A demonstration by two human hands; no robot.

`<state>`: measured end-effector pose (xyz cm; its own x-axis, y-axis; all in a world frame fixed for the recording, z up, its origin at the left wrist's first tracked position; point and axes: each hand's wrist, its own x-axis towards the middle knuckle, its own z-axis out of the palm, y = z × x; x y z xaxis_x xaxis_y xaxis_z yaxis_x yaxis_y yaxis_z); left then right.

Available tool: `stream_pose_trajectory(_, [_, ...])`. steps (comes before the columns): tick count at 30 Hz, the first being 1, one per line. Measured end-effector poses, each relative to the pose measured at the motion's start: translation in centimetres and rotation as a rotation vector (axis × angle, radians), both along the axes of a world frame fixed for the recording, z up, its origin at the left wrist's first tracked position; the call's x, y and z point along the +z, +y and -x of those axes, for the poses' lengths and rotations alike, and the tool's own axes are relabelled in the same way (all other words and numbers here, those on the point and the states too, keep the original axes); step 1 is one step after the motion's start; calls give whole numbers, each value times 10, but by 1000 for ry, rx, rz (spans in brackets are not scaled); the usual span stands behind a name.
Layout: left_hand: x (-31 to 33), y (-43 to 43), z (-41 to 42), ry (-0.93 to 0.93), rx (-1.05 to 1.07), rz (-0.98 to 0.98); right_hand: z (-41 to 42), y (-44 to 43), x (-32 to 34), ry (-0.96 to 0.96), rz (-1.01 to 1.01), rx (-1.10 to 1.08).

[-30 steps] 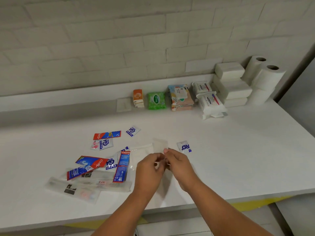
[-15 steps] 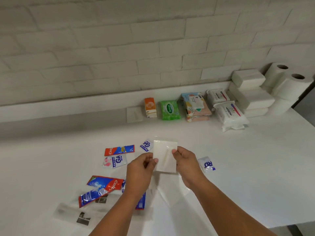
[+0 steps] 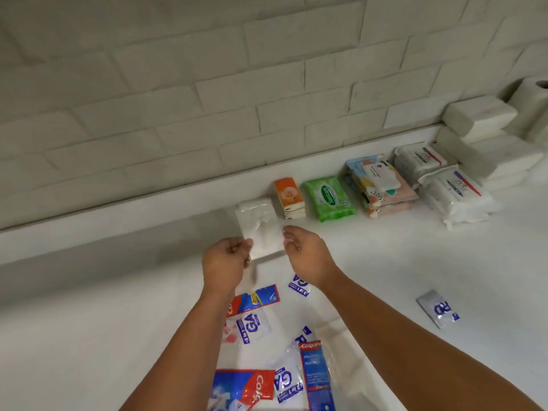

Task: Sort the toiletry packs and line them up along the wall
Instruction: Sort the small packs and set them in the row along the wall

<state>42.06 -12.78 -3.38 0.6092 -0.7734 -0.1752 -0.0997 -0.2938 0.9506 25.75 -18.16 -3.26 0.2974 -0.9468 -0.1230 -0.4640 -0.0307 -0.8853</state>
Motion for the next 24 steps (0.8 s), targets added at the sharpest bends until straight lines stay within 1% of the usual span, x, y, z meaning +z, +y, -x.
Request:
stream_pose_trajectory(2, [-10,-22,-18,-45,-11,-39,-16,-7,-4,119,32,35])
stream_pose_trajectory(4, [-19,-40,-34,-63,-15,-80,-28,-15,-9,182,44,53])
stream_pose_trajectory(7, [-32,-61,-47,-110,-33,-127,-41,-23,-21,230,66,55])
stream_pose_trajectory(11, [-45,-80,-53,-291,-77,-174,-53,-32,-36,270,96,93])
stream_pose_trajectory(15, [-48,-88,-51,-441,-67,-179,-59,-37,-43,282,102,124])
stream_pose_trajectory(17, [-48,-88,-49,-486,-54,-179,-62,-37,-46,286,99,121])
stream_pose_trajectory(20, [-47,-89,-46,-511,-41,-185,-62,-37,-45,259,77,98])
stream_pose_trajectory(24, [-49,-90,-50,-494,-56,-229,-58,-39,-38,239,47,114])
